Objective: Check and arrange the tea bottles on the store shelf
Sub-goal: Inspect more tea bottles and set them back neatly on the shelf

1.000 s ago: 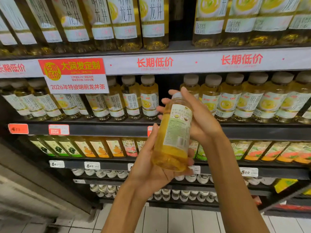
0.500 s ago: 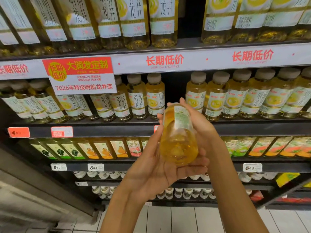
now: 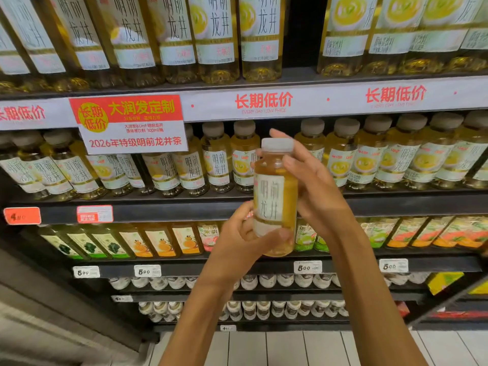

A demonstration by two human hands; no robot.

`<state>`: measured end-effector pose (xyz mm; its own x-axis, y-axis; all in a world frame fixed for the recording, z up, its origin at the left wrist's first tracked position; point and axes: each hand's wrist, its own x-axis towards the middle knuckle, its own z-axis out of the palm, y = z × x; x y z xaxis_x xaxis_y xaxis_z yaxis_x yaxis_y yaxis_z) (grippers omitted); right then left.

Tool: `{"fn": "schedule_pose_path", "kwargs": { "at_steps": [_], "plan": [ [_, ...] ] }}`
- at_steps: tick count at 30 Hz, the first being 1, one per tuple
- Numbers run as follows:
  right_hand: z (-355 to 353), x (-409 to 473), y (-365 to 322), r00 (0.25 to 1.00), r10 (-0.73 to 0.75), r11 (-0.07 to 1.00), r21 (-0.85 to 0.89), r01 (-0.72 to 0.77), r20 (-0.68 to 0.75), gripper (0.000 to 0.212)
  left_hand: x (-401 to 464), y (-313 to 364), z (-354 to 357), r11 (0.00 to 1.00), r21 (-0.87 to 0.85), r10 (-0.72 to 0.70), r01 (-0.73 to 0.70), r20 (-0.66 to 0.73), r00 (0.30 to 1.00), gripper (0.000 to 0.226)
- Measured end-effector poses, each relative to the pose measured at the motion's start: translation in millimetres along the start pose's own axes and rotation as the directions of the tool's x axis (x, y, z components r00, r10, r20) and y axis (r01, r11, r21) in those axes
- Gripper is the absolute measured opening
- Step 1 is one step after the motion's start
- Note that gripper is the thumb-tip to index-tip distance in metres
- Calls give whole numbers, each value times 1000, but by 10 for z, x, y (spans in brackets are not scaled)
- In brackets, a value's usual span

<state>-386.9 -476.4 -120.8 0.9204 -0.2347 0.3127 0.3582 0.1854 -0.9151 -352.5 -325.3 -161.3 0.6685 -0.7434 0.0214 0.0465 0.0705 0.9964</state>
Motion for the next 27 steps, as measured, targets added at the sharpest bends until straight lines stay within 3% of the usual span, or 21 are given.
{"fn": "schedule_pose_path", "kwargs": {
  "at_steps": [3,6,9,11,13,16,19,22,27],
  "plan": [
    [11,-67,-10,993,-110,983,-144,114,38,58,60,10,-18,980,123,175,-160,-130,976,61],
    [49,-87,-22,980,-197,968,-164,192,-15,60,105,16,3,939,222,304,-264,-173,937,65],
    [30,-95,-109,967,-252,962,-100,255,40,48,119,18,-1,936,278,250,-214,-99,963,73],
    [19,-115,-192,958,-260,959,-81,271,125,45,112,52,-53,934,320,156,-159,37,987,69],
    [15,-142,-252,941,-275,954,-64,292,198,47,86,79,-85,943,279,150,-183,134,979,65],
    [14,-150,-301,920,-318,935,-83,344,229,55,87,100,-56,920,270,274,-283,71,959,63],
    [11,-167,-260,939,-300,946,-76,315,166,66,120,103,2,894,293,374,-340,-66,925,66],
    [58,-190,-171,968,-243,967,-63,247,61,69,161,91,23,817,458,474,-350,-187,860,65],
    [61,-192,-219,966,-245,957,-140,254,81,54,180,24,-20,872,391,357,-295,-94,929,68]
  ]
}}
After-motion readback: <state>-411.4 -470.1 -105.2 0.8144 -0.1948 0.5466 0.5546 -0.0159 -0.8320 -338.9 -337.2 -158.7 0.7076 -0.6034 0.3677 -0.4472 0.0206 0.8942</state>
